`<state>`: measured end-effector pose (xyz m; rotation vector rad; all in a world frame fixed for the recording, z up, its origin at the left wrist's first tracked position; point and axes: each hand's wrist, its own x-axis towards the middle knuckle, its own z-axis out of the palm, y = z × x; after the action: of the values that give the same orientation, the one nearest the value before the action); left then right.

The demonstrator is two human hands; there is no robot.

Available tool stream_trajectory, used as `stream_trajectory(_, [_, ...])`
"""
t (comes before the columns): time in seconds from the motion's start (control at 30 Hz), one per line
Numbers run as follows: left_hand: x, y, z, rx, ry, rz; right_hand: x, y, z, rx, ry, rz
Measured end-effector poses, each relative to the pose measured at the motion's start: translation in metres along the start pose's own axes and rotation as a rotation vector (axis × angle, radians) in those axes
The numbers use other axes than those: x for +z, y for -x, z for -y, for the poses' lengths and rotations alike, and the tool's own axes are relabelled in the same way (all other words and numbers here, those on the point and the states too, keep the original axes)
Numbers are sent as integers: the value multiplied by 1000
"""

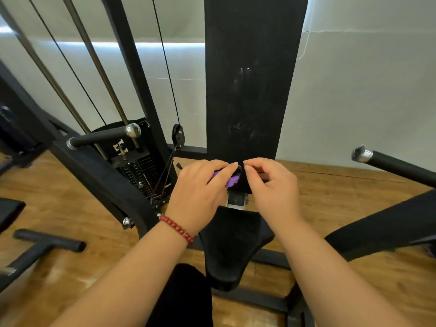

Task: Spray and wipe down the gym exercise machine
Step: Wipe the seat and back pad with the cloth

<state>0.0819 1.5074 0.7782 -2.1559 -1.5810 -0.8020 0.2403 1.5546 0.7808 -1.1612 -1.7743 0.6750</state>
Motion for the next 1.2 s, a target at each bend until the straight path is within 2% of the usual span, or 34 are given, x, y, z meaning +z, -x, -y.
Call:
stream_trajectory(0.27, [10,-39,25,8,-42,-23,6,-43,0,-58,-2,-20])
stream_trajectory(0.4, [21,-73,47,26,-35,-59,7,-83,0,-25,-22,-31])
stream_trajectory(1.0, [60,-274,165,104,8,-222,25,-296,18,-177,40,-112])
stream_trajectory(1.2, [62,-352,216,174,41,-329,14,-379,39,-316,86,-262])
